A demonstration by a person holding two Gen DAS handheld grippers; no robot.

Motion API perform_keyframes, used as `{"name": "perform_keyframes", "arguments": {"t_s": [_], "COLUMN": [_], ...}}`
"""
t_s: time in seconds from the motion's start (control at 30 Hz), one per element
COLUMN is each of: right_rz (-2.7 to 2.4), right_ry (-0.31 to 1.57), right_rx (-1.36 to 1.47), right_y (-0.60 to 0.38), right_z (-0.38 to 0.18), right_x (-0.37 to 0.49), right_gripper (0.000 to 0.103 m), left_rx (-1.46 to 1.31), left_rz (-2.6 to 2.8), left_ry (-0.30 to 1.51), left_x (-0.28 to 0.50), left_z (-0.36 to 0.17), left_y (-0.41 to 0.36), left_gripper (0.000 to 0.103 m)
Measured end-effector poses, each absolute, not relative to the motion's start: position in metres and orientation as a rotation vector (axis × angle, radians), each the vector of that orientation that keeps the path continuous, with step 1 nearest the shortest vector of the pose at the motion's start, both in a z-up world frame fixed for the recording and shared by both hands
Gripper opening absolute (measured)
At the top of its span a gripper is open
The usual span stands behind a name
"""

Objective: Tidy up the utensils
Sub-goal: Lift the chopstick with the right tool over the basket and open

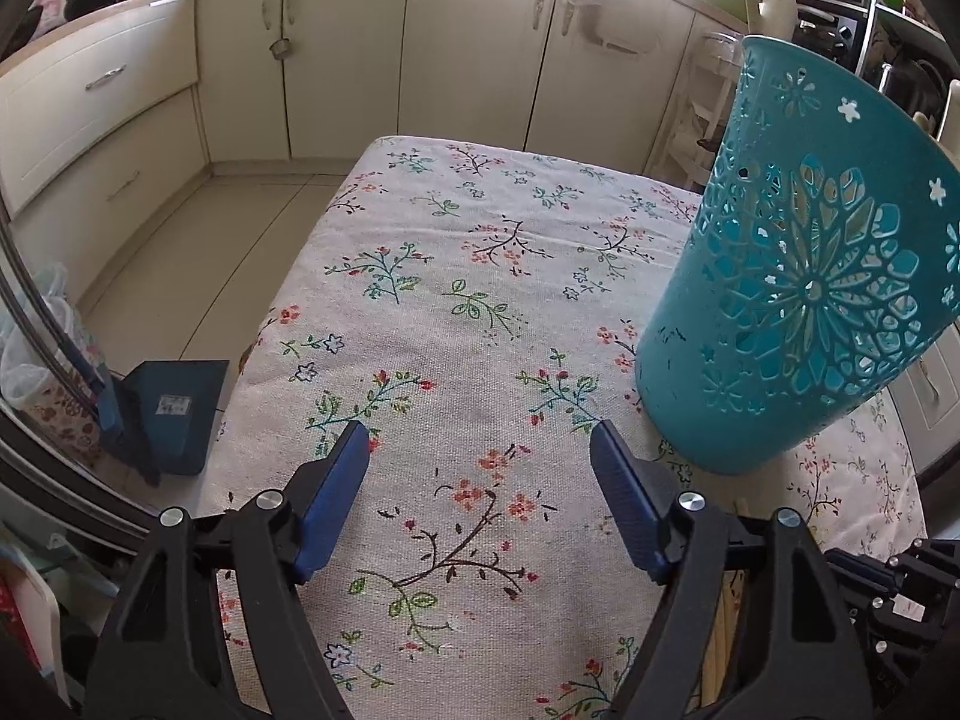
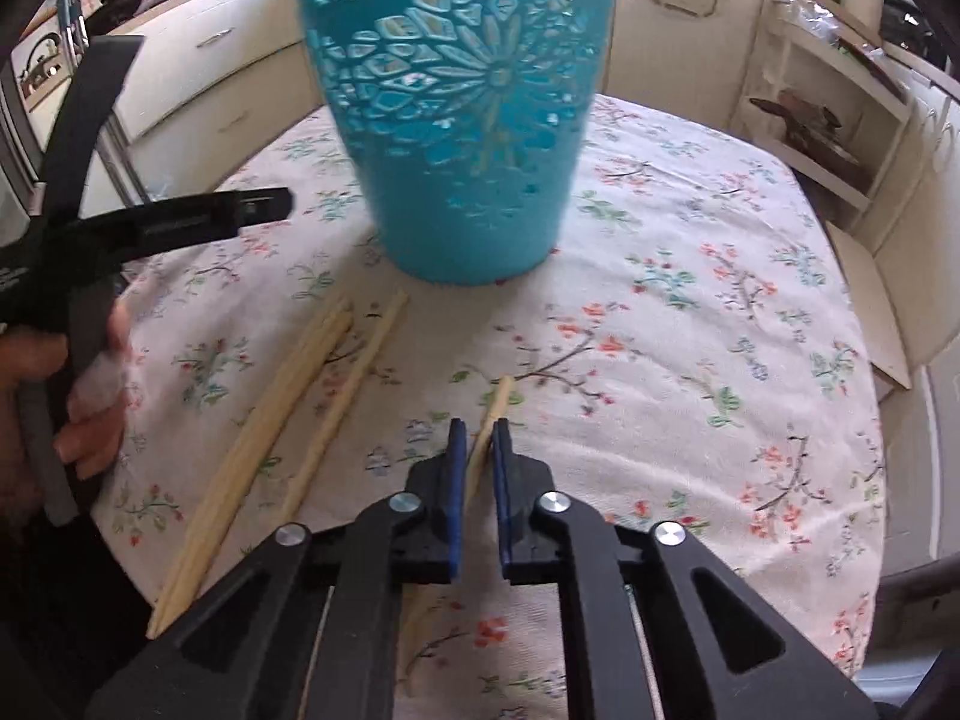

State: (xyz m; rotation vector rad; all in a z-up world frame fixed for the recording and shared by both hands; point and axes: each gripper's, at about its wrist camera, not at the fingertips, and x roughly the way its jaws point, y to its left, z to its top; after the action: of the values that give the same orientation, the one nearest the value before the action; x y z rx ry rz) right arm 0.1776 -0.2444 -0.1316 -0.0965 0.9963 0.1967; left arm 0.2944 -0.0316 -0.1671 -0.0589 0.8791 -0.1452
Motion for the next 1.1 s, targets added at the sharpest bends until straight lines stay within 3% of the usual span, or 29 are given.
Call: {"name": "perform_keyframes", "arguments": {"t_s": [0.2, 0.4, 0.87, 1.1], "right_rz": [0.265, 0.336, 0.307, 0.168], "right_ry": [0.899, 0.712, 0.249, 0.209], "right_rx": [0.244, 0.391, 0.359, 0.296], "right_y": [-0.290, -0.308, -0.271, -0.244], "right_z": [-0.105, -0.054, 0.077, 0.064], "right_x": [0.164, 0.153, 0.225, 0.279], "right_gripper": [0.006, 0.006, 0.006, 0.006], "left_rx": [-0.050, -0.035, -0.002, -0.009], "left_rz": [-0.140, -0.131, -0.127, -0.130], "left_ry": [0.881, 0.879, 0.884, 0.881], "left_x": [0.293, 0.292, 0.292, 0.292], "left_z": [-0.167, -0.166, -0.167, -0.166], "left_y": [-0.033, -0.035, -0.039, -0.037], "left_gripper": [0.073, 0.077, 0.081, 0.082]}}
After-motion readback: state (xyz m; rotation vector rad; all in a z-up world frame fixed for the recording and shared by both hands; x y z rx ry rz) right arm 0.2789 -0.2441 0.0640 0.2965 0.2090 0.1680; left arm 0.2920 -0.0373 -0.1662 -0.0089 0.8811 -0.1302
